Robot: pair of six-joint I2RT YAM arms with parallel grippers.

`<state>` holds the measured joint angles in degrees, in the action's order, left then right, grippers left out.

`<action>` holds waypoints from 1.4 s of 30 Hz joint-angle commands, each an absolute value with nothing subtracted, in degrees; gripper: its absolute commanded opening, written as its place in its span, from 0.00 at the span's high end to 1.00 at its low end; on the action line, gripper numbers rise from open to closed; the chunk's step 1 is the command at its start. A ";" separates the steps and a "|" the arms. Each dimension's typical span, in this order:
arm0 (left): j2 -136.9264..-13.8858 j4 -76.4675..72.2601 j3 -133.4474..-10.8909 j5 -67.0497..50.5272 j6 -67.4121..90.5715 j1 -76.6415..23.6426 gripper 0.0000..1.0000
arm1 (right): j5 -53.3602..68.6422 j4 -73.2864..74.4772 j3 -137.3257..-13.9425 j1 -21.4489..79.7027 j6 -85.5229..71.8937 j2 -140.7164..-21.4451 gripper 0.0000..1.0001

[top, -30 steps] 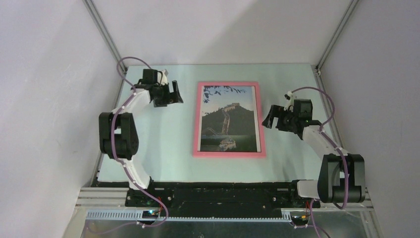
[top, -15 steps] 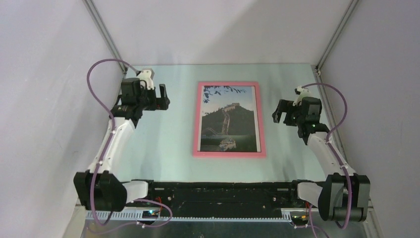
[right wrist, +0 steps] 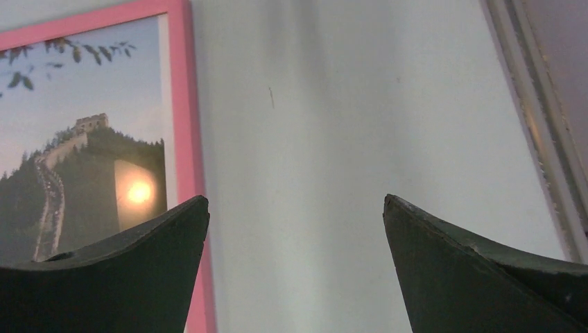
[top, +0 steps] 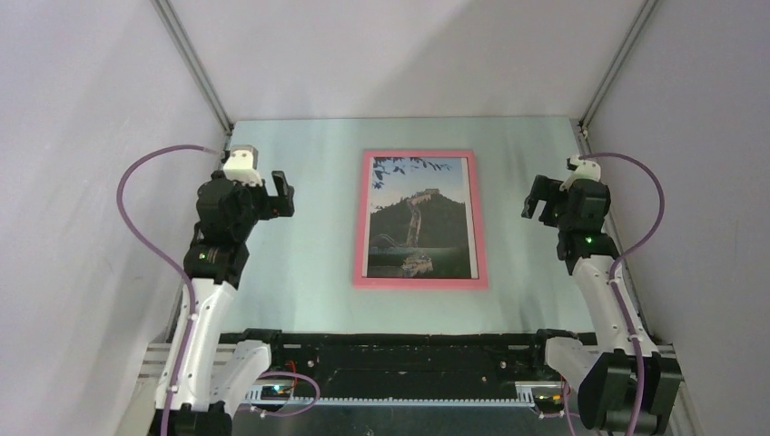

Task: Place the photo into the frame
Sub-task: Turn over the photo frame at the center of the board, then reset both arms

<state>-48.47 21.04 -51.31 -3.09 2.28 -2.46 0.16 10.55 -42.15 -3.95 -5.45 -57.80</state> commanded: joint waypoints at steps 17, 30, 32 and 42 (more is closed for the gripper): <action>-31.06 17.53 -43.99 9.19 2.35 -2.54 0.00 | 6.25 23.91 -45.35 -6.58 -2.51 -42.57 0.01; -28.51 6.05 -31.17 5.77 4.31 -2.54 0.00 | 5.74 24.12 -43.85 -6.59 0.67 -41.97 0.01; -29.09 5.33 -30.42 5.75 3.92 -2.48 0.00 | 4.57 23.94 -43.65 -6.56 1.89 -41.89 0.00; -28.69 4.09 -28.81 5.71 1.46 -2.55 0.00 | 5.54 23.36 -42.64 -6.51 4.26 -39.19 0.01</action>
<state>-29.54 7.84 -29.67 5.80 2.96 -2.46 4.38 24.99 -42.94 -6.39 2.31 -40.88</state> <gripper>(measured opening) 0.995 0.993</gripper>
